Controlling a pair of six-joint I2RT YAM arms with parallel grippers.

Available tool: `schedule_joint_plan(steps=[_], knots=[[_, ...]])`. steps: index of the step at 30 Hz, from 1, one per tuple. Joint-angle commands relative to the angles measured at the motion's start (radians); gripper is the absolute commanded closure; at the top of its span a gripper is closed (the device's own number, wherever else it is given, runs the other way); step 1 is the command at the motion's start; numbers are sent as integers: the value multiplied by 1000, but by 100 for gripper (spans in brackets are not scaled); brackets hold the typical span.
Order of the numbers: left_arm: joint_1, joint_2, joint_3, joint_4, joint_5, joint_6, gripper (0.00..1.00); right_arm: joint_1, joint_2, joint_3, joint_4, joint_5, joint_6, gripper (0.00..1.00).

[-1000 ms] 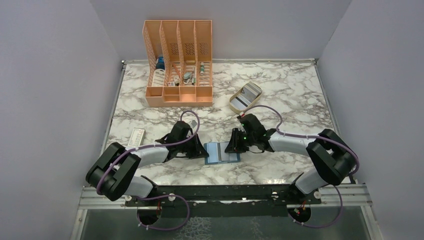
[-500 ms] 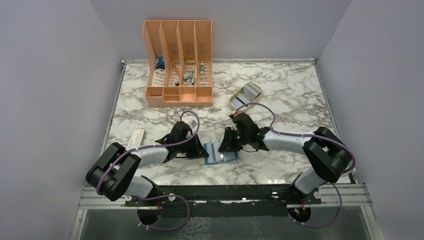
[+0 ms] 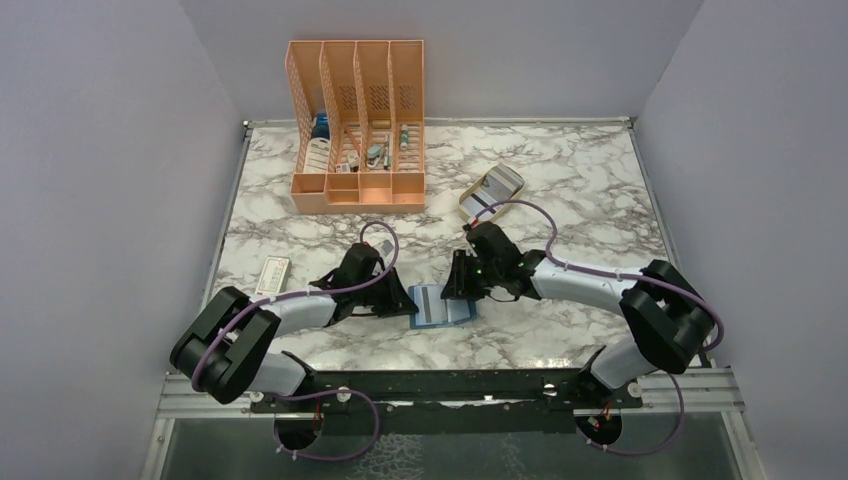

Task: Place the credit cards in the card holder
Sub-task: Insert the credit card into the card holder.

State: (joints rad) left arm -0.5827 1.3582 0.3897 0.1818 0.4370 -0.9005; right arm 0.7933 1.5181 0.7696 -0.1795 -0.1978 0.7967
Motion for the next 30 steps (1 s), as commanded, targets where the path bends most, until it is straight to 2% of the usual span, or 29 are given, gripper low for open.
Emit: schedule_joint_plan(steps=[1,16,30], knots=[[-3,-14,-11,37,10,-8,87,12,-6,16,-3,11,-8,72],[-15,-9,-25,41,0,-19,85,38,70,23,64,-5,4,68],[-29,-7,-12,47,5,-28,85,52,71,8,113,-32,17,81]])
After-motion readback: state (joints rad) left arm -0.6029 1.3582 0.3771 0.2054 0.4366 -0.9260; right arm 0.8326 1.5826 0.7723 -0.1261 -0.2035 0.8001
